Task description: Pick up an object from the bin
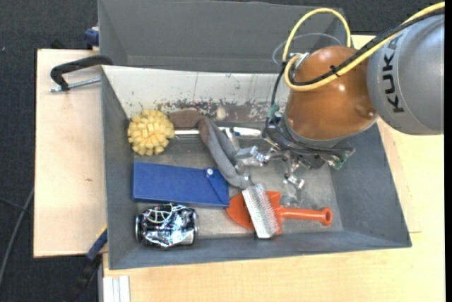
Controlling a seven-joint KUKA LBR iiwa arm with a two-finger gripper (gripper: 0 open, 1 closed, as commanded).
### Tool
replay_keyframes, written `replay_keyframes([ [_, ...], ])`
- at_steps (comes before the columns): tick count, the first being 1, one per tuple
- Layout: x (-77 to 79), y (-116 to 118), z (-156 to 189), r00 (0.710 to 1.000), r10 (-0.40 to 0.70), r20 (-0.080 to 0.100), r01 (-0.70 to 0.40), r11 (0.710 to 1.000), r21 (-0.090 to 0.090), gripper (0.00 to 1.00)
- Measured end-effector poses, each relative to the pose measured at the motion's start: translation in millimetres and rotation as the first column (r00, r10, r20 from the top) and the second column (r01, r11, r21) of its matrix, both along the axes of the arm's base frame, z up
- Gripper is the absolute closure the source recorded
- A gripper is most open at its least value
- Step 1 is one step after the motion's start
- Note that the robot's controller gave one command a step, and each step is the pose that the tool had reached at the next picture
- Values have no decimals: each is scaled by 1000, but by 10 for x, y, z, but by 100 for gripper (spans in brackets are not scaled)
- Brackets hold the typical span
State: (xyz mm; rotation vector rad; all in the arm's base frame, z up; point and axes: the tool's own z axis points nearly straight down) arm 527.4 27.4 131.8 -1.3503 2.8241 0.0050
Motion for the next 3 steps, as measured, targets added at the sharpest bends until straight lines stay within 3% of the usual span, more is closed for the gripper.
replay_keyframes([
  [1, 267, 2, -318, 980, 199, 24, -198, 980, -8, 0],
  [2, 300, 23, -493, 970, 244, 17, -243, 970, -7, 0],
  [3, 597, 378, -609, 996, 86, 17, -85, 996, -5, 100],
])
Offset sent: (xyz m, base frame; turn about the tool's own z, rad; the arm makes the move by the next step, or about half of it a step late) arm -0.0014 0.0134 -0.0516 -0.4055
